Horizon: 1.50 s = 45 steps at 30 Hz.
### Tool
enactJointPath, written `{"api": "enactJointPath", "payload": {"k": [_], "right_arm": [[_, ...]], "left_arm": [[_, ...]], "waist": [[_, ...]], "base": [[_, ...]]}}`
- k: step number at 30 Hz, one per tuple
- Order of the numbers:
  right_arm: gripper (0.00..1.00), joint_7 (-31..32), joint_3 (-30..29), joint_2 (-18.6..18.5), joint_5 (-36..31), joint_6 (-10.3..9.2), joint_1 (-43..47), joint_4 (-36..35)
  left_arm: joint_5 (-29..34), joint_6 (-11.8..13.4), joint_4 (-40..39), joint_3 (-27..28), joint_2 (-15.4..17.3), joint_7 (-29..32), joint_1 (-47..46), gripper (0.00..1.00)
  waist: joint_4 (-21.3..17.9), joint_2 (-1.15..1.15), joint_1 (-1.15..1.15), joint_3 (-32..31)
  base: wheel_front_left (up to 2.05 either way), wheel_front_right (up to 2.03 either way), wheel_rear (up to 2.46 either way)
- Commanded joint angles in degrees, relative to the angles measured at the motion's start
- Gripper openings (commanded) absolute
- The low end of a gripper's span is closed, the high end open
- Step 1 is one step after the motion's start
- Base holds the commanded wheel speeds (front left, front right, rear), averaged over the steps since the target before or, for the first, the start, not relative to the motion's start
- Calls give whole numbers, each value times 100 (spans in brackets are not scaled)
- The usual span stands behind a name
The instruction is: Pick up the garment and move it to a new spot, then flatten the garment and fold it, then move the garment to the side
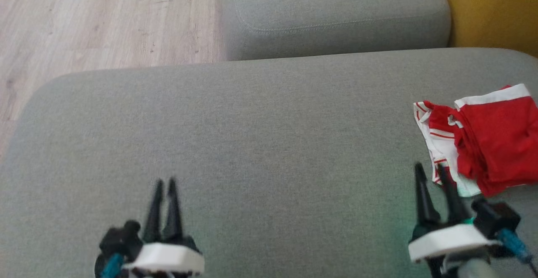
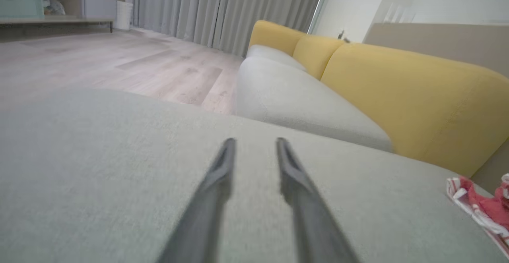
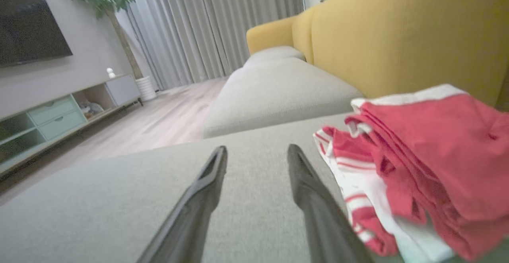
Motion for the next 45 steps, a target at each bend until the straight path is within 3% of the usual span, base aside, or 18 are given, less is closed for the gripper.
{"api": "enactJointPath", "payload": {"k": [1,45], "right_arm": [[0,1,0,2,9,0,17,47],[0,687,-233,-50,2838,-2,-211,17]], "left_arm": [[-9,-2,43,2,-1,9,23,0],[-2441,-355,-25,677,24,736,-127,0]], "waist": [[-1,0,0,1],[-63,0,0,61]], "base": [[0,0,0],[0,0,0]]}}
